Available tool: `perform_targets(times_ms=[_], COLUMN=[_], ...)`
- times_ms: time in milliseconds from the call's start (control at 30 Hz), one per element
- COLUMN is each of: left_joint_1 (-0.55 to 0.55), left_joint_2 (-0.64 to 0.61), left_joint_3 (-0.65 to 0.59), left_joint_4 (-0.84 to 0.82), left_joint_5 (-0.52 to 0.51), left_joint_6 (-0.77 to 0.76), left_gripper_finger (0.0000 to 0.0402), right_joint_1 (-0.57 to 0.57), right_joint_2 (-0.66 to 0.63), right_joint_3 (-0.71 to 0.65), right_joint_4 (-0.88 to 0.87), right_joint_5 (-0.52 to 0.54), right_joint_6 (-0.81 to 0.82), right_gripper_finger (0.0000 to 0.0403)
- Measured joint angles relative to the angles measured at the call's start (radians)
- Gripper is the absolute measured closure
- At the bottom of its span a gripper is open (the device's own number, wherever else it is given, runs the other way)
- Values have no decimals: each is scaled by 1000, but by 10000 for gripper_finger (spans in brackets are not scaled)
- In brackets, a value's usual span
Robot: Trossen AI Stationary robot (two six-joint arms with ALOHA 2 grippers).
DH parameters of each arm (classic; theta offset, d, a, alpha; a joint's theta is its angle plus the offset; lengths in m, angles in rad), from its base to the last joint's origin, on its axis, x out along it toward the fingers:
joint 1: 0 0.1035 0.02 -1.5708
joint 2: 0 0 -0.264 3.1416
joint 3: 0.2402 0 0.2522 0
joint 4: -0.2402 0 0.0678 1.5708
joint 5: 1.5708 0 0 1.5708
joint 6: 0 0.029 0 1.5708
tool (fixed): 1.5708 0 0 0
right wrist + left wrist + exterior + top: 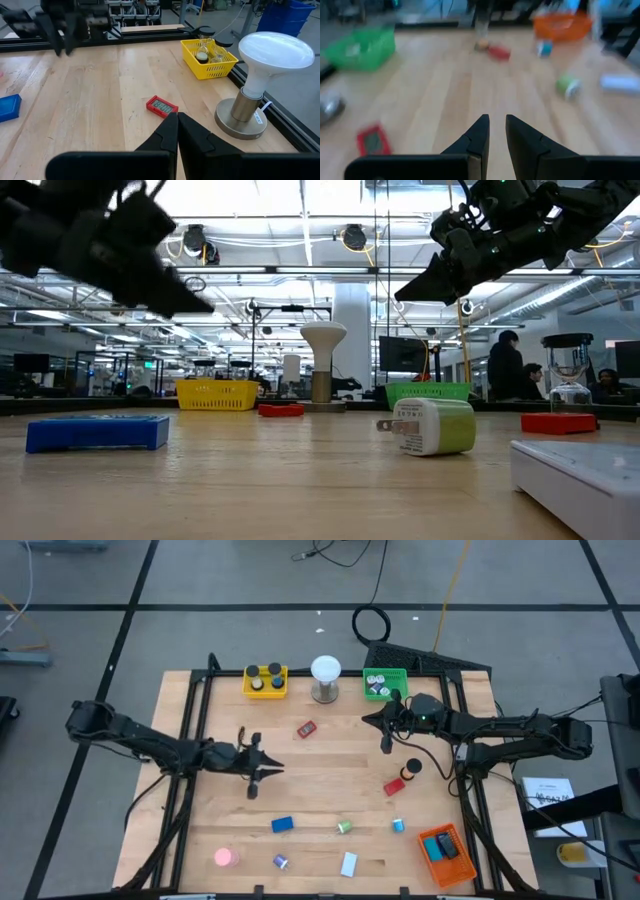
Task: Pick & Place Office items
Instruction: Put the bottom red digital timer into the orange bin
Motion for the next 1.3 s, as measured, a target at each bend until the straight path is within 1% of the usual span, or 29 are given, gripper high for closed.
perform_targets(times_ms=[100, 233, 333, 500, 567, 600, 733, 800, 967, 1167, 1233, 1300], left_joint_1=[-40, -114, -155, -178, -180, -184, -217, -234, -260, -262, -262, -267], left_joint_2=[0, 2, 37, 75, 100, 109, 159, 189, 256, 375, 414, 449], left_joint_3=[13, 80, 128, 144, 149, 155, 209, 240, 302, 335, 336, 330], left_joint_4=[-142, -295, -369, -302, -307, -330, -427, -454, -434, -429, -393, -296], left_joint_5=[-35, -74, -106, -55, -58, -76, -209, -249, -276, -365, -368, -355], left_joint_6=[-44, -87, -115, -141, -142, -148, -176, -178, -179, -235, -233, -195], left_gripper_finger=[337, 337, 337, 337, 337, 337, 337, 337, 337, 337, 337, 337], right_joint_1=[0, 0, 0, 0, 0, 0, 0, 0, 0, 0, 0, 0], right_joint_2=[0, 0, 0, 0, 0, 0, 0, 0, 0, 0, 0, 0], right_joint_3=[0, 0, 0, 0, 0, 0, 0, 0, 0, 0, 0, 0], right_joint_4=[0, 0, 0, 0, 0, 0, 0, 0, 0, 1, 9, 14], right_joint_5=[0, 0, 0, 0, 0, 0, 0, 0, 0, 0, 0, 0], right_joint_6=[0, 0, 0, 0, 0, 0, 0, 0, 0, 3, 11, 32], right_gripper_finger=[401, 401, 401, 401, 401, 401, 401, 401, 401, 401, 401, 401])
